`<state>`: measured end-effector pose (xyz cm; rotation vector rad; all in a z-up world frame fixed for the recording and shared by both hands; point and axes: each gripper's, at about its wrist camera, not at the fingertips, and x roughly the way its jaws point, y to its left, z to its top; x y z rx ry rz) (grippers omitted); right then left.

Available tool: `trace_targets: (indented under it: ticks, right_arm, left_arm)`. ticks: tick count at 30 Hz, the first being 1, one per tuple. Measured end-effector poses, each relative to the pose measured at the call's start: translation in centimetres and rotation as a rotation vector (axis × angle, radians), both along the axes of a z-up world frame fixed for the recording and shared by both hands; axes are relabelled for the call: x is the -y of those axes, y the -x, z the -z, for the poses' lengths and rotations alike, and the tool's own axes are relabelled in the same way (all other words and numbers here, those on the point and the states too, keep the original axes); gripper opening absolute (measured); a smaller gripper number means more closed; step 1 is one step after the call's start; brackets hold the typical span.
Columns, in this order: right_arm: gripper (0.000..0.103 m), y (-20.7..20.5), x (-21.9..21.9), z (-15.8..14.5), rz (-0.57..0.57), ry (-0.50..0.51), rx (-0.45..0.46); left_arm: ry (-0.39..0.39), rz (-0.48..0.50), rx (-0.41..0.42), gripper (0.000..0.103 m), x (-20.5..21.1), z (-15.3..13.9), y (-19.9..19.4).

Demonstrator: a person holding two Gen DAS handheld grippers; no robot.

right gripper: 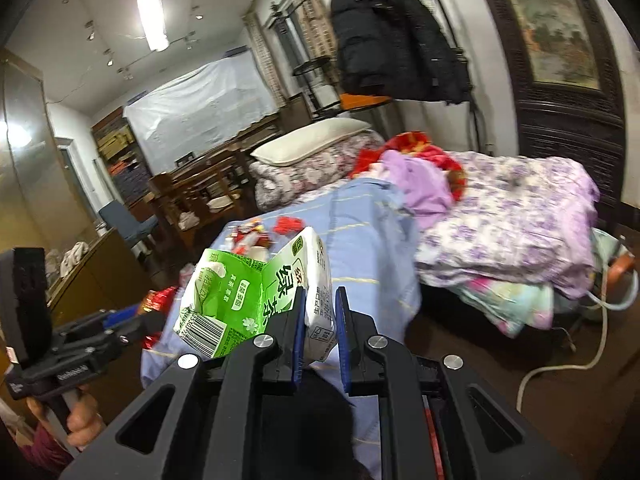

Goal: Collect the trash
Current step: 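Carry the snack packet and tea carton to the red wastebasket and release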

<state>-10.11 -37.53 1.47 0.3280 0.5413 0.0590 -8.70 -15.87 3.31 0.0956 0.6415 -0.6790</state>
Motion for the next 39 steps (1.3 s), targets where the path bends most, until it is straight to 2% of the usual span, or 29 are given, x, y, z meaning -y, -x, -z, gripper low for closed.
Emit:
trace_targets:
  ticks: [5,11,20,22,23,24,25,26,29,34,39]
  right_arm:
    - [0.015,2.5,4.6,1.7,0.075,-0.006,-0.046]
    - [0.015,3.5,8.2,4.9,0.144,-0.018,-0.123]
    - [0.015,2.6,11.6,12.5,0.213,-0.08,-0.287]
    - [0.017,2.2,12.1,14.4,0.223,-0.087,-0.332]
    - [0.022,2.0,12.3,15.1,0.223,-0.094,-0.352]
    - [0.036,1.8,12.4,15.9,0.221,-0.108,-0.373]
    - [0.043,1.7,12.6,16.6,0.219,-0.13,-0.386]
    - [0.048,1.8,12.7,16.8,0.222,-0.141,-0.385]
    - [0.049,2.1,13.1,16.6,0.241,-0.139,-0.358]
    - [0.059,3.3,14.2,14.3,0.276,-0.187,-0.257]
    - [0.064,4.1,14.2,12.7,0.28,-0.178,-0.196]
  left_arm:
    - [-0.039,0.075,-0.003,0.04,3.7,0.4,1.6]
    - [-0.083,0.152,-0.035,0.04,7.6,1.8,1.9]
    - [-0.124,0.199,-0.103,0.04,11.1,4.6,0.7]
    - [-0.13,0.2,-0.13,0.04,11.6,5.4,0.1]
    - [-0.133,0.2,-0.139,0.04,11.8,5.7,-0.2]
    - [-0.136,0.2,-0.146,0.04,11.9,6.0,-0.4]
    - [-0.142,0.2,-0.155,0.04,12.2,6.3,-0.7]
    - [-0.147,0.201,-0.16,0.04,12.3,6.6,-0.8]
    - [-0.158,0.207,-0.172,0.04,12.8,7.1,-1.2]
    - [-0.188,0.237,-0.19,0.04,14.4,8.1,-1.4]
    - [-0.222,0.276,-0.203,0.04,16.4,9.1,-1.2]
